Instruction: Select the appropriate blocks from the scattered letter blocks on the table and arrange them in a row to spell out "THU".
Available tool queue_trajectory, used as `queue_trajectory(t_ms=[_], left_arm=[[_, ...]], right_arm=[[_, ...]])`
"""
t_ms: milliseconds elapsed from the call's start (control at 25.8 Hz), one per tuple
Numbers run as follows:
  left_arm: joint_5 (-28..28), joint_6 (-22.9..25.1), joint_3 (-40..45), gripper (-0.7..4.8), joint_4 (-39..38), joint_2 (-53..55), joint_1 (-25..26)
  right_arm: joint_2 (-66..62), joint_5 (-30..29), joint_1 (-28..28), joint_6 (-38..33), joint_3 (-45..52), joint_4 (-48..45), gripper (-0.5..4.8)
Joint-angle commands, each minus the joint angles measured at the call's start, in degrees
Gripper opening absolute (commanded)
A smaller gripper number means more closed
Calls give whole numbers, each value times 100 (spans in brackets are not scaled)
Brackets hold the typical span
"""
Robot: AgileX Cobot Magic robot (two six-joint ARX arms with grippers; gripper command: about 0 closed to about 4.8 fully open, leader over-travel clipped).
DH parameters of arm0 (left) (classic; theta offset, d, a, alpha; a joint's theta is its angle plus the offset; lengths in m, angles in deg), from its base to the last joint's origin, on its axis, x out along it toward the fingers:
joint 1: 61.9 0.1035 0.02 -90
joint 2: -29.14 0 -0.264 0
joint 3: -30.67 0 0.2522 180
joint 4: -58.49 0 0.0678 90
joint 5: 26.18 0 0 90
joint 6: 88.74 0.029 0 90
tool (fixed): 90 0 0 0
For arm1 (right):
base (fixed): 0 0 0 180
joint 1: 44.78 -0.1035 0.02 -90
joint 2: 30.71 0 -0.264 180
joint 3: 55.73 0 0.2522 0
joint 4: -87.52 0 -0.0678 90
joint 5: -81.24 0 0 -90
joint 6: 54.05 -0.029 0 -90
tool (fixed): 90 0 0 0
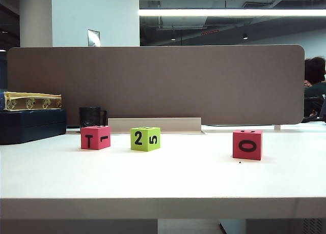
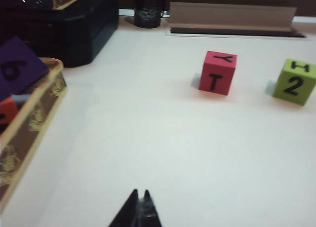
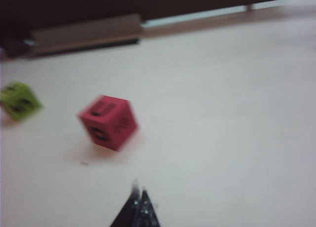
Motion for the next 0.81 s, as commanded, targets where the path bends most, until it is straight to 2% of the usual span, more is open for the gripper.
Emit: queue_trajectory(t_ms=[39,233,349,543,814], left_arm=[[706,-590,-11,-4,24,0,11],[1530,-1001,-11,-4,267,0,11],[1432,-1147,-15,-2,271,0,11],[1515,-1867,-129,-3,249,0,-77],[1464,-1917,-876,-3,153,4,-247]], right_arm=[[66,-457,-9,-334,33,-553,-1],[66,-754,-9,-678,22,-693,-1],[66,-1001,-9,-763,7,-662,-2],[46,-933,-9,-1095,-251,-404,-5],[-404,-656,-9,-1104,-1412,-216,-5]])
